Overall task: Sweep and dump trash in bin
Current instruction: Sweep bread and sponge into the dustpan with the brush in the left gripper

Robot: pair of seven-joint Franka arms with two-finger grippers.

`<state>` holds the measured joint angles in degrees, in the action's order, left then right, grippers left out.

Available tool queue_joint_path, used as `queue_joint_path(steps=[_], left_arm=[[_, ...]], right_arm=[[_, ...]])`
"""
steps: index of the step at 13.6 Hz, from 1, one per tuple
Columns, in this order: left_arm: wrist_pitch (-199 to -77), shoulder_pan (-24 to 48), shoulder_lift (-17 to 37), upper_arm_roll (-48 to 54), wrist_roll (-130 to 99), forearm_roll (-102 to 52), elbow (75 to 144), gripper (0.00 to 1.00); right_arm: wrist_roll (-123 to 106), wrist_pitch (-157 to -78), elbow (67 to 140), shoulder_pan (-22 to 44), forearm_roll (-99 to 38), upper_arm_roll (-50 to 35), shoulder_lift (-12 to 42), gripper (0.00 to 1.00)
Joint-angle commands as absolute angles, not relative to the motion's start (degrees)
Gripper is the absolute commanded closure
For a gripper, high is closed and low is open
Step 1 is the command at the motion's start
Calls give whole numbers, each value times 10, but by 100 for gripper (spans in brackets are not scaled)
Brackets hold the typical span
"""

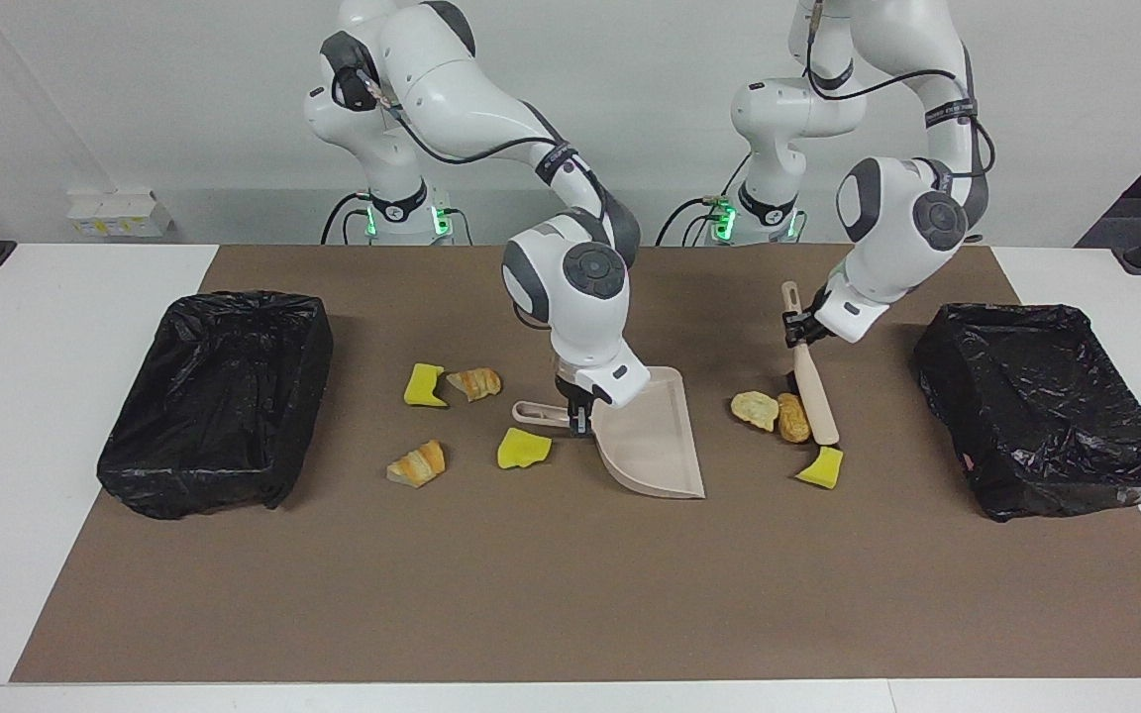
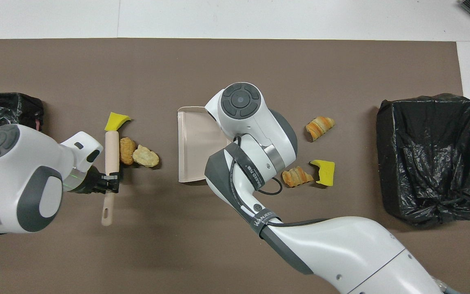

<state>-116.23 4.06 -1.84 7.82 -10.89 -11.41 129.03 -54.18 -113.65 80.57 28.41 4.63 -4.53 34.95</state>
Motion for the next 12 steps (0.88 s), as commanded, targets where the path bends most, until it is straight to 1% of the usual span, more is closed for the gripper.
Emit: queue_joint_path(steps=[1, 4, 6, 9, 11, 12], left_arm=[[-1195, 109, -32, 71, -149, -166, 1312, 100], [-1231, 173, -29, 71, -170, -217, 1310, 100], [-1236, 193, -28, 70, -171, -247, 1304, 100], [-1202, 178, -37, 66, -171, -250, 1267, 100], [-1128, 135, -40, 63, -170, -238, 1214, 100], [-1098, 114, -40, 62, -167, -204, 1195, 100]], right_arm=[[-496, -1145, 809, 282, 47, -48, 357, 100], [-489, -1155, 808, 282, 49, -48, 364, 100], [-485, -1156, 807, 282, 49, -49, 365, 100], [-483, -1159, 806, 282, 49, -49, 367, 100], [-481, -1160, 806, 282, 48, -49, 367, 100], [-476, -1160, 805, 282, 49, -49, 367, 100]])
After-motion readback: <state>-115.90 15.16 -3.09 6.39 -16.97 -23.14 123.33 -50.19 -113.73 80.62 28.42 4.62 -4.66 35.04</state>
